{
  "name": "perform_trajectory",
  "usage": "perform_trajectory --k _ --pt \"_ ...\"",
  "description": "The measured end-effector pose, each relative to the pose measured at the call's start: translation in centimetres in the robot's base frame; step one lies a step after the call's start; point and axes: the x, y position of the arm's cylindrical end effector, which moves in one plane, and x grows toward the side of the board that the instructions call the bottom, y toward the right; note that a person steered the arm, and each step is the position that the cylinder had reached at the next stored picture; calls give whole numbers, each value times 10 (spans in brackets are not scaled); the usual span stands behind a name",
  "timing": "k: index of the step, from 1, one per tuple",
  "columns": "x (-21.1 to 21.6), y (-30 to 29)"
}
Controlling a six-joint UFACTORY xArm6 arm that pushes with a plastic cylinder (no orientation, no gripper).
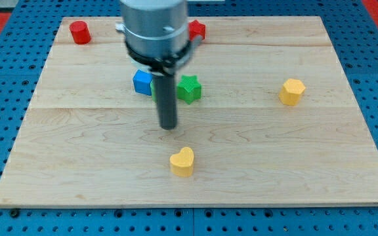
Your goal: Put the yellow hexagon diagonally bottom right side of the red star
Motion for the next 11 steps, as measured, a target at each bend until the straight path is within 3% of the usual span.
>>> perform_trajectory --k 1,2,4,5,6,7,8,10,11 --pt "-1 141" --pt "-26 185" --pt "-100 205" --pt "-105 267" --pt "-151 196" --pt "-157 163" --pt "-125 224" --pt "-140 81" --pt "-124 98"
